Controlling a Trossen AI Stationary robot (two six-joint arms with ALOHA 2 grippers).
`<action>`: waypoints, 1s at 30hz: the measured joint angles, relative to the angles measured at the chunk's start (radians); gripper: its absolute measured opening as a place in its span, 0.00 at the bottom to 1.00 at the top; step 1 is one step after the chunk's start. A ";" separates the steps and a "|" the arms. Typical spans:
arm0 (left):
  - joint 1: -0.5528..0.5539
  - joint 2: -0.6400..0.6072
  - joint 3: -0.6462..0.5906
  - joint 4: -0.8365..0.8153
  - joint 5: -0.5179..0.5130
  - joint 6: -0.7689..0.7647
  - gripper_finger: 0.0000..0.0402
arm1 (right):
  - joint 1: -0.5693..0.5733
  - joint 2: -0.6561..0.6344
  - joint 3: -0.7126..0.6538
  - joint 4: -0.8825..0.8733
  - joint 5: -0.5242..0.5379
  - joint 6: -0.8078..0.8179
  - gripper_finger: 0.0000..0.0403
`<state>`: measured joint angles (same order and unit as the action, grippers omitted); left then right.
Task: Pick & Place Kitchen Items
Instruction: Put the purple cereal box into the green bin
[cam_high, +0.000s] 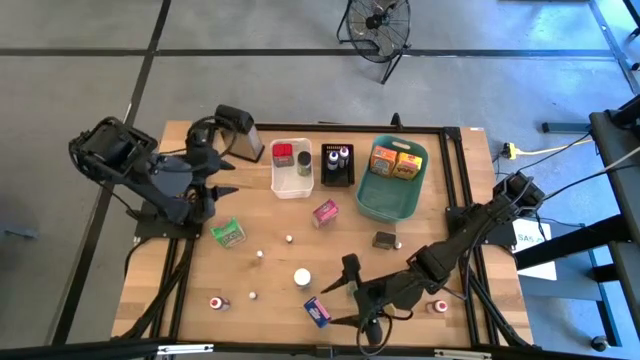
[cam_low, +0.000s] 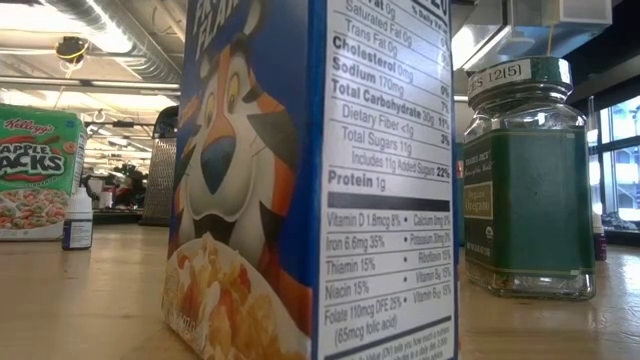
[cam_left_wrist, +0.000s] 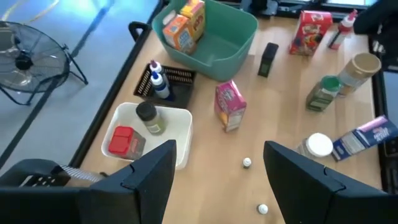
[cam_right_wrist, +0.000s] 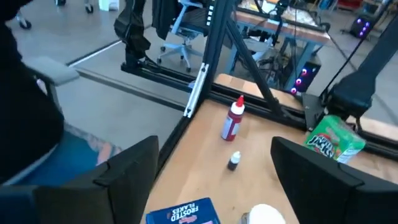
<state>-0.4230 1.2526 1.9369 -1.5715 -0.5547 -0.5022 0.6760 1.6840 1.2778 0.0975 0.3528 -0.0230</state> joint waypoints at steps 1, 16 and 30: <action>-0.009 0.001 0.000 0.000 -0.011 -0.005 0.59 | 0.001 0.000 0.000 0.006 -0.016 0.009 0.78; -0.087 0.007 0.000 0.000 -0.067 -0.108 0.59 | 0.007 -0.001 0.000 0.070 -0.260 0.064 0.78; -0.139 0.007 0.000 0.000 -0.081 -0.143 0.59 | 0.006 -0.001 0.000 0.101 -0.114 0.053 0.83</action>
<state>-0.5616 1.2598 1.9369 -1.5711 -0.6359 -0.6455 0.6823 1.6834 1.2778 0.1988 0.2389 0.0296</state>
